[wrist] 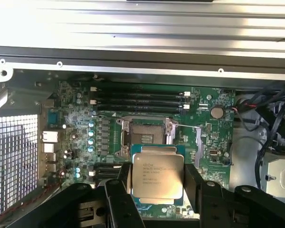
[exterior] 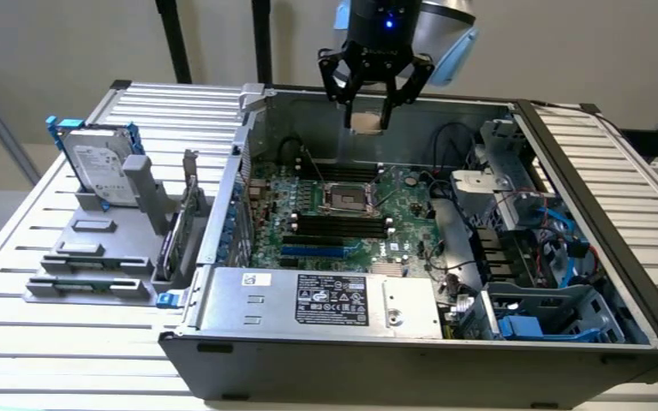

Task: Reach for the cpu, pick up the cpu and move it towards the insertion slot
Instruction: 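Pick up the cpu and move it towards the insertion slot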

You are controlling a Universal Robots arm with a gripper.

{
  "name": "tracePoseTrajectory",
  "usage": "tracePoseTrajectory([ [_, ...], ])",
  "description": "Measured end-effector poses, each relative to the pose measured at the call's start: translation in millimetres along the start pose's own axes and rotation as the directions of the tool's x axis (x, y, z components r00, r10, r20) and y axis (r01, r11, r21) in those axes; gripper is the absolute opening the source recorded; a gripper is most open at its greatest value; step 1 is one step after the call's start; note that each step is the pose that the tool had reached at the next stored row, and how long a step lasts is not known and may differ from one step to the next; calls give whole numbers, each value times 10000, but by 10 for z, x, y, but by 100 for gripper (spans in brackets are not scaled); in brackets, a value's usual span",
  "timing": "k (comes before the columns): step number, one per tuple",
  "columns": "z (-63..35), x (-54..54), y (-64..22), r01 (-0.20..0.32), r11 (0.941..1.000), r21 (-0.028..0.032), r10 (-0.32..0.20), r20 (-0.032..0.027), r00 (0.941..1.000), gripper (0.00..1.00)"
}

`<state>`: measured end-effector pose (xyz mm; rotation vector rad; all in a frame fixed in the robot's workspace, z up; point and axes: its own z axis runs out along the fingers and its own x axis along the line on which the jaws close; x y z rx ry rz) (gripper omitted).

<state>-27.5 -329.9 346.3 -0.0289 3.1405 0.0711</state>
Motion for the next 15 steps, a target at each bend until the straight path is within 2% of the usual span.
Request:
tracePoseTrajectory([
  [8,6,-15,110,0,10000,2,0,0,10000,54],
  [15,7,-15,116,0,10000,2,0,0,10000,54],
])
